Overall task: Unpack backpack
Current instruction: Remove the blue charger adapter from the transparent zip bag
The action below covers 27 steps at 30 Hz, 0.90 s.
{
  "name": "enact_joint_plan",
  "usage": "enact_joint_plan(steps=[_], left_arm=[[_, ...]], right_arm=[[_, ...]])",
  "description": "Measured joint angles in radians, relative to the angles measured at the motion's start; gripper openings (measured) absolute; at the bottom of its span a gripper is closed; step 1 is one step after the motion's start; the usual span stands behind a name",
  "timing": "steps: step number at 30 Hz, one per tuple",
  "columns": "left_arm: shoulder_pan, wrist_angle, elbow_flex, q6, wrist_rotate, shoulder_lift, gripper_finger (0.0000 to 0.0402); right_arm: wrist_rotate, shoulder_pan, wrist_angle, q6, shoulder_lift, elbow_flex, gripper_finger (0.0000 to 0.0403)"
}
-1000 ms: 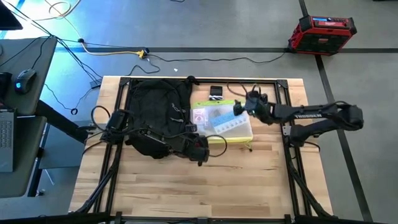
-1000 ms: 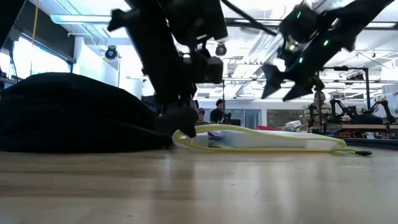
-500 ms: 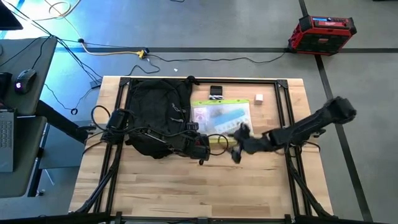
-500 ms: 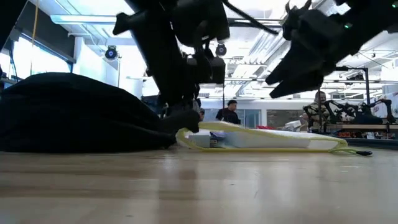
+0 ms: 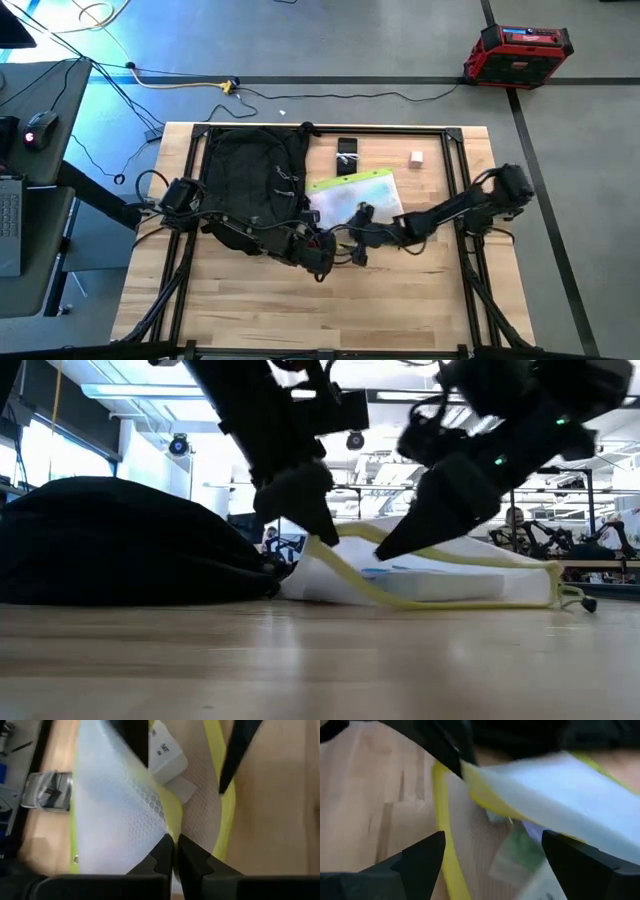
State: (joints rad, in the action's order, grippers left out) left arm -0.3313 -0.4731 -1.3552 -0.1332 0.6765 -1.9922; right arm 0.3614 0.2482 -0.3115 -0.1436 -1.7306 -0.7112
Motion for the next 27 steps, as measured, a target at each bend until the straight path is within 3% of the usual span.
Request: enact_joint_plan(steps=[10,17,23,27], left_arm=[[-0.058,-0.035,0.008,-0.085,0.066,0.001,0.0000],[-0.089,0.009,0.101,-0.156,0.083,0.001,0.0000],[-0.099,-0.006,0.125,-0.179,0.077,0.001,0.0000],[-0.121,-0.008,0.125,-0.187,0.117,0.006,0.0000]], right_arm=[[-0.043,-0.072,0.103,0.170,-0.191,-0.250,0.0313],[-0.162,-0.158,0.102,0.150,-0.203,-0.270,0.0269],[-0.195,-0.163,-0.026,0.159,-0.271,-0.273,0.0238],[-0.151,-0.140,-0.064,0.200,-0.294,-0.273,0.0235]])
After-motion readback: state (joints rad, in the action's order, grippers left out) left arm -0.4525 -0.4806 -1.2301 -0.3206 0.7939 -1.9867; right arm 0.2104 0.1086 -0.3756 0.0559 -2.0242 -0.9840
